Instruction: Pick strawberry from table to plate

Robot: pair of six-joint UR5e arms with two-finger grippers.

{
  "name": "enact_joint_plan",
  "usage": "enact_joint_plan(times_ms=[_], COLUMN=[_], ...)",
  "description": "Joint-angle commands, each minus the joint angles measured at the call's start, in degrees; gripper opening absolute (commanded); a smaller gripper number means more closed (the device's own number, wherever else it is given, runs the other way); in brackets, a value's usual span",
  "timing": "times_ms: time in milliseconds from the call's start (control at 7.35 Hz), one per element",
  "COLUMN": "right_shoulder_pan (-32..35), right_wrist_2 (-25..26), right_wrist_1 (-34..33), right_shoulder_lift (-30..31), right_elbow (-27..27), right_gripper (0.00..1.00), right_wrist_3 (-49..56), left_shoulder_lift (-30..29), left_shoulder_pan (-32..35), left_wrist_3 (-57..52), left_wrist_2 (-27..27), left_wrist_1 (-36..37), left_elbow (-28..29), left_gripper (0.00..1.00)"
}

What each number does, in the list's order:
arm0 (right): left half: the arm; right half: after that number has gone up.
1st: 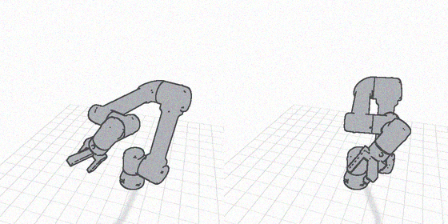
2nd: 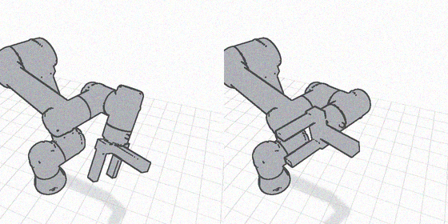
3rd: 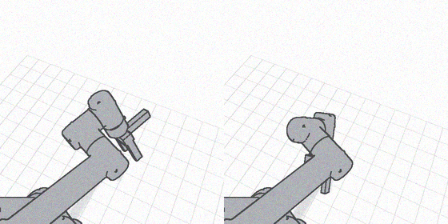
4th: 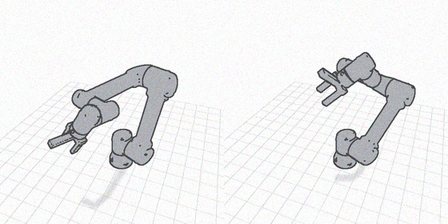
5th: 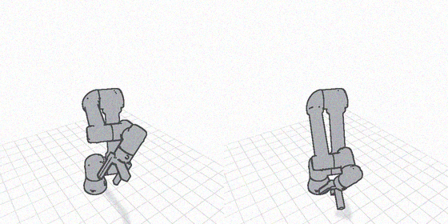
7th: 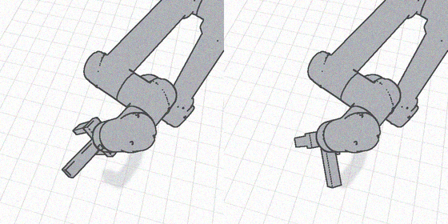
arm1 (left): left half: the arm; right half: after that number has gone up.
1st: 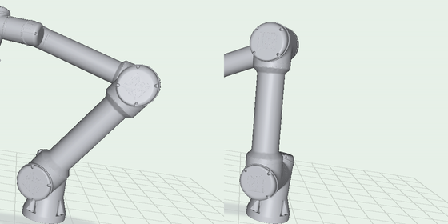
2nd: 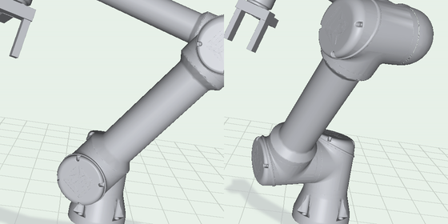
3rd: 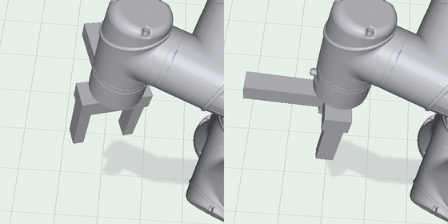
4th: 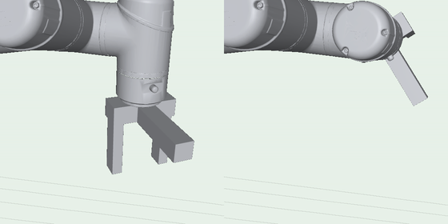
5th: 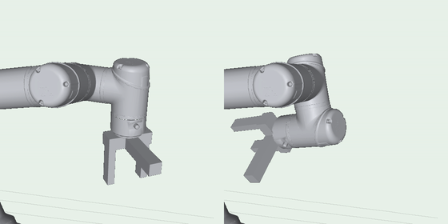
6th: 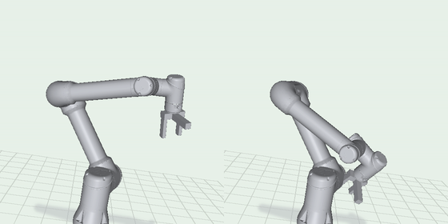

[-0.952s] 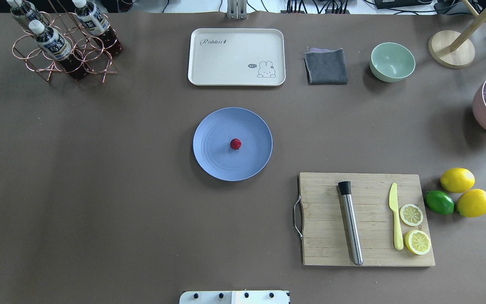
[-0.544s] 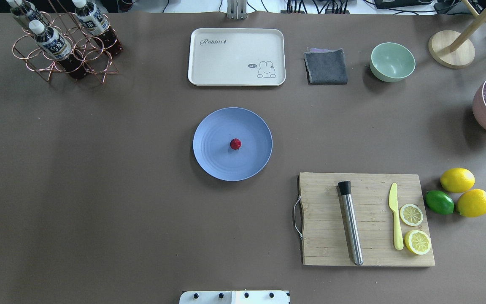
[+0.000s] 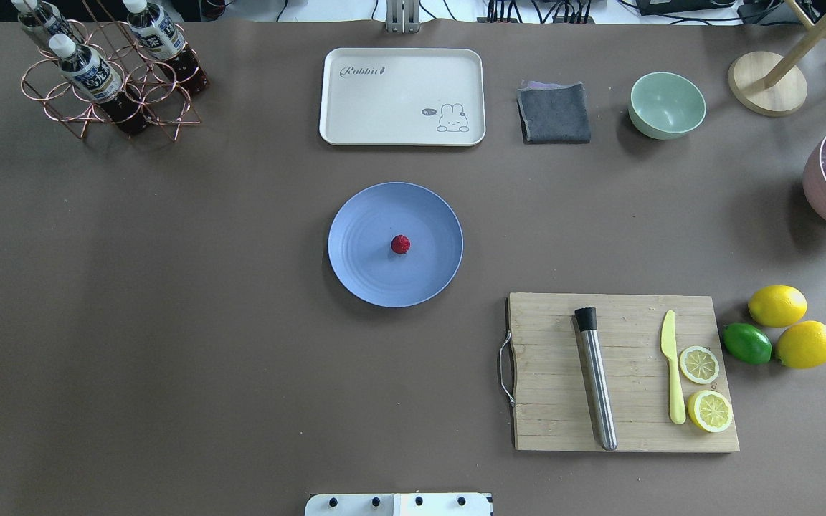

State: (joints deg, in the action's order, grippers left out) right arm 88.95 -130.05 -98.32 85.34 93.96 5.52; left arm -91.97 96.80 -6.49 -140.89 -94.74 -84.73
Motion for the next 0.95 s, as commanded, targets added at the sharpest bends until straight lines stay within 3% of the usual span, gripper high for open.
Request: enact_joint_plan(times_ms=[0, 816], right_shoulder_pan=[0.00, -0.27], right_wrist_2=[0.06, 0.06], right_wrist_1=[1.10, 1.81], right_shoulder_lift=[0.00, 0.09], right_elbow=[-0.01, -0.27], right_gripper=[1.00, 1.00], right_wrist_3=[0.01, 0.01], left_shoulder_lift=[0.13, 0.13], left_shoulder_pan=[-0.03, -0.12], left_wrist_3=[-0.01, 0.16], left_wrist_2=[0.00, -0.44], left_wrist_1=[0.00, 0.09], left_elbow=[0.00, 1.75], left_gripper=[0.98, 0.98])
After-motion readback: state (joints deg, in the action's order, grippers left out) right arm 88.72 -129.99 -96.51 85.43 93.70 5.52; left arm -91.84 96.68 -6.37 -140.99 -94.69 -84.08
